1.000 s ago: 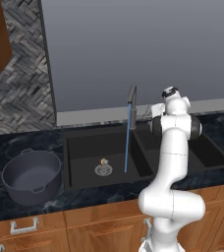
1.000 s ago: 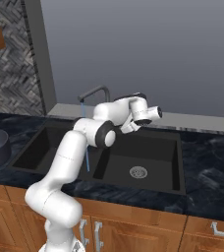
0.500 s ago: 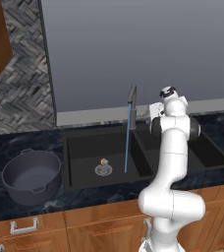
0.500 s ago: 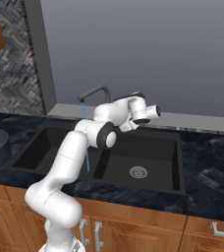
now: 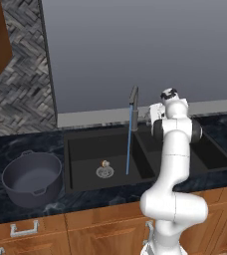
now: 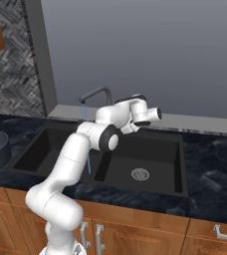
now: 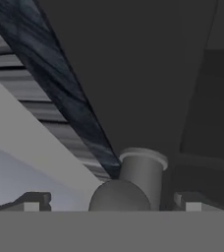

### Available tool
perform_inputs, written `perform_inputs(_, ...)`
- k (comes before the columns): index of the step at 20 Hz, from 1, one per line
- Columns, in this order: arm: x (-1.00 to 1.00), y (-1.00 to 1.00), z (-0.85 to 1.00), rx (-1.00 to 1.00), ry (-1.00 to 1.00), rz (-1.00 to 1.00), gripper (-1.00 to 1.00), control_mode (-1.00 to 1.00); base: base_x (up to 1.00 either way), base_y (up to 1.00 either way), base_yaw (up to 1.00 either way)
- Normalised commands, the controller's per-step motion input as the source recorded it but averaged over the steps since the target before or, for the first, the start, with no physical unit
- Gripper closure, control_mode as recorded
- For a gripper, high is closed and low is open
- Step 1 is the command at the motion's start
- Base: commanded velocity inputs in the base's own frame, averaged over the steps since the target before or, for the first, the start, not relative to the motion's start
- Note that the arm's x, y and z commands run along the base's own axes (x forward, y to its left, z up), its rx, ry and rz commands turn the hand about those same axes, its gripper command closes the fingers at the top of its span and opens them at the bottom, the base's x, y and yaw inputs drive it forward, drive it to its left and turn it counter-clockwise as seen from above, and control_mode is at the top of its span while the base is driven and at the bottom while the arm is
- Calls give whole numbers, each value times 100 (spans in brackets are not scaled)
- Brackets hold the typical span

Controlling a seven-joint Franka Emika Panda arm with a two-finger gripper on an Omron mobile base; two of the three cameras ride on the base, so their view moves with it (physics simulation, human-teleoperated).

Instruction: Dump the mushroom from the pot into the sink. Then turn on the water and wash the mushroom. Then turn off the water and put the mushroom back in the pot.

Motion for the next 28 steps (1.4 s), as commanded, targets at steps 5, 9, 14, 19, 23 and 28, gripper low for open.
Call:
perform_inputs(5, -1, 43, 15, -6, -16, 15, -100, -100, 0, 0, 0)
perform_inputs(9, -1, 82, 34, -18, -13, 18, -100, -100, 0, 0, 0)
perform_inputs(14, -12, 91, 50, -22, -18, 15, -100, -100, 0, 0, 0)
perform_inputs(19, -39, 68, 55, -17, -26, 10, -100, -100, 0, 0, 0)
perform_inputs(23, -55, 22, 50, -7, -33, 9, -100, -100, 0, 0, 0)
perform_inputs(28, -96, -23, 42, 0, -40, 1, -100, -100, 0, 0, 0)
